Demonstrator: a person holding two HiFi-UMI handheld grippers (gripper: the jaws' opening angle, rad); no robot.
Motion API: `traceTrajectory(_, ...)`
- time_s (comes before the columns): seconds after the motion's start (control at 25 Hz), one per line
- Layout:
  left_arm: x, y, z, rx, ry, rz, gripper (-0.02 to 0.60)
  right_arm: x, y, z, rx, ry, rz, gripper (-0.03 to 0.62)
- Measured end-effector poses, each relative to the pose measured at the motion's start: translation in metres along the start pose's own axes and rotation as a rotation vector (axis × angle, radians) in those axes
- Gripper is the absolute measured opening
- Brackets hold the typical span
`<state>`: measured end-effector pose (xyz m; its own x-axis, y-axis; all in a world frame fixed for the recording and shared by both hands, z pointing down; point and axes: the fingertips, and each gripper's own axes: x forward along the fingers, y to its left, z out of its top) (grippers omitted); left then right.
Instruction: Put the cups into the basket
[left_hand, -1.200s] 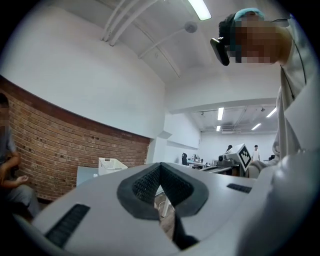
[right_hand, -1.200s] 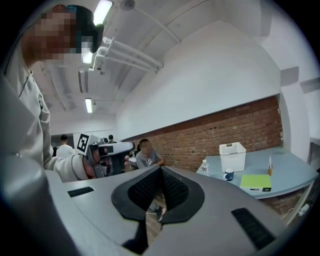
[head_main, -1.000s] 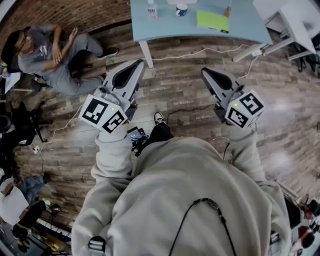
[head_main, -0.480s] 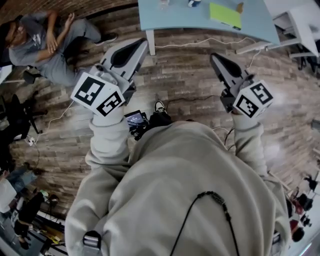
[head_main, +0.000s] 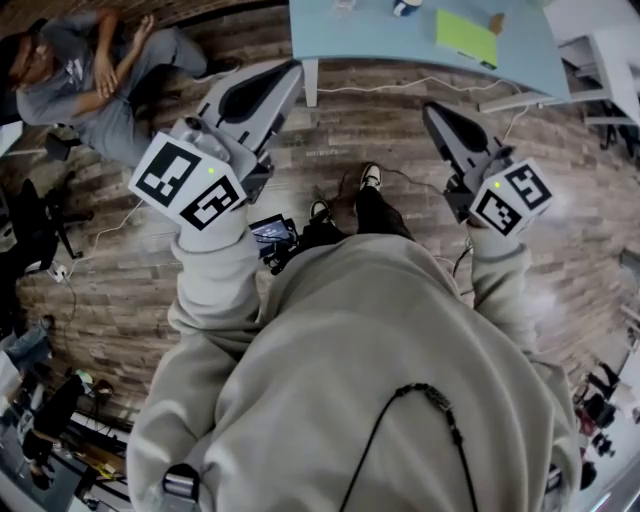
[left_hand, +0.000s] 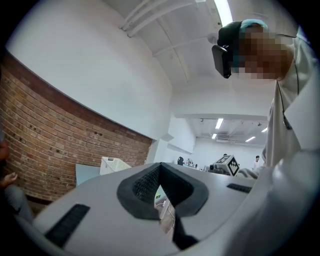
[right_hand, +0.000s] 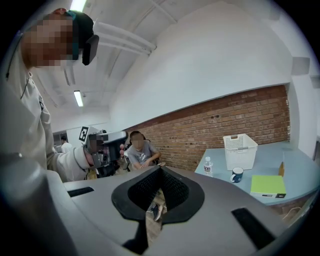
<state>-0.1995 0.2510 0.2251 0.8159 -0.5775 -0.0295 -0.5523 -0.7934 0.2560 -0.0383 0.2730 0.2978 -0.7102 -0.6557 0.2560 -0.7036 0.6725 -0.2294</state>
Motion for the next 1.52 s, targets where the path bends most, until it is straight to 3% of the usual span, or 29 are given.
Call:
traceTrajectory(0.28,0.038,0.019,0.028,0.035,-0.024,0.025,-0.002,0.022,-0.047,0.021,0.021,-0.053,0.036,0.014)
traceTrajectory(0.56,0.118,0.036,0.04,0.035,-0.025,0.018,-0.002,0.03,-0.118,0.061,-0.002,-0.083,0.059,0.014)
traceTrajectory(0.88,0.216,0.044,0.042,0.013,0.003,0.029,-0.002,0.019,-0.214,0.075,0.059,-0.093,0.063,0.014)
traceTrajectory(1.52,0.359,0.005,0.043,0.089,0.095,-0.074,-0.002,-0.006,-0.29,0.079,0.121,-0.142,0.122,0.014)
